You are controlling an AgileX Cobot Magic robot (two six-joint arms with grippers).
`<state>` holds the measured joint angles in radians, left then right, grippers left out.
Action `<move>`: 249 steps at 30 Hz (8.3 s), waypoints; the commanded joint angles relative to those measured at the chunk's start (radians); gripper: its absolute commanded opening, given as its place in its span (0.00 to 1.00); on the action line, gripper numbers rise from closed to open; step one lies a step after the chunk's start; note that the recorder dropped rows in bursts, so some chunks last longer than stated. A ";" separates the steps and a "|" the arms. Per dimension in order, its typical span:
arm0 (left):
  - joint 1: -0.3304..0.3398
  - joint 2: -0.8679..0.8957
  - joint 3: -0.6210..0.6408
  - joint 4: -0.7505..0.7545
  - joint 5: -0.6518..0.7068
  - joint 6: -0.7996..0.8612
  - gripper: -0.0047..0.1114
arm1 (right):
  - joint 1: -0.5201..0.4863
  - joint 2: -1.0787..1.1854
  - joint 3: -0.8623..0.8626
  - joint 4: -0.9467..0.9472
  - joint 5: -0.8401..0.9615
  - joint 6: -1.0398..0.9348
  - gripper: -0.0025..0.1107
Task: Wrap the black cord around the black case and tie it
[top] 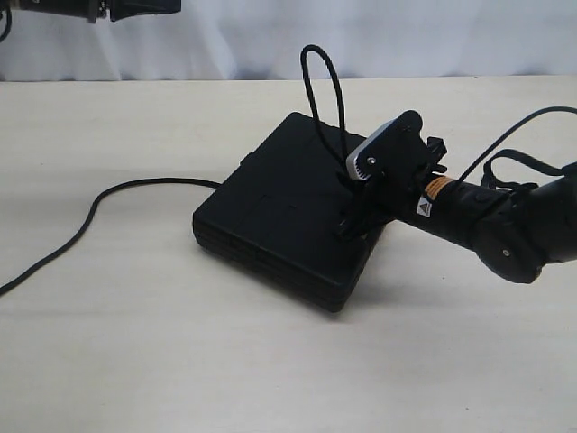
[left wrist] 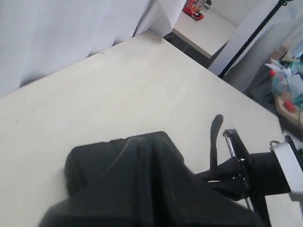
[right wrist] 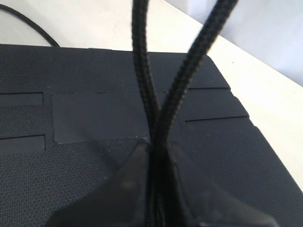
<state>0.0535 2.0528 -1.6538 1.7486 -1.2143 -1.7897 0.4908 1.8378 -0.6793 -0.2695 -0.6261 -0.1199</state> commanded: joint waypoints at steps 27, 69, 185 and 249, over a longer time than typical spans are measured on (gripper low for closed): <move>-0.360 -0.017 -0.001 -1.333 2.158 2.478 0.04 | -0.001 0.000 -0.003 -0.004 -0.009 0.004 0.06; -0.258 0.330 0.060 -1.575 2.400 1.999 0.21 | -0.001 0.000 -0.003 -0.004 0.025 0.009 0.06; -0.177 0.054 0.092 -2.891 1.812 1.561 0.04 | 0.001 0.000 -0.003 -0.551 0.018 0.034 0.06; -0.269 0.054 0.092 -3.017 2.042 1.560 0.04 | 0.001 0.000 -0.003 -0.366 0.081 -0.090 0.06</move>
<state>-0.2121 2.1166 -1.5612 -1.2600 0.8036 -0.2453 0.4908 1.8378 -0.6823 -0.6543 -0.5599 -0.1945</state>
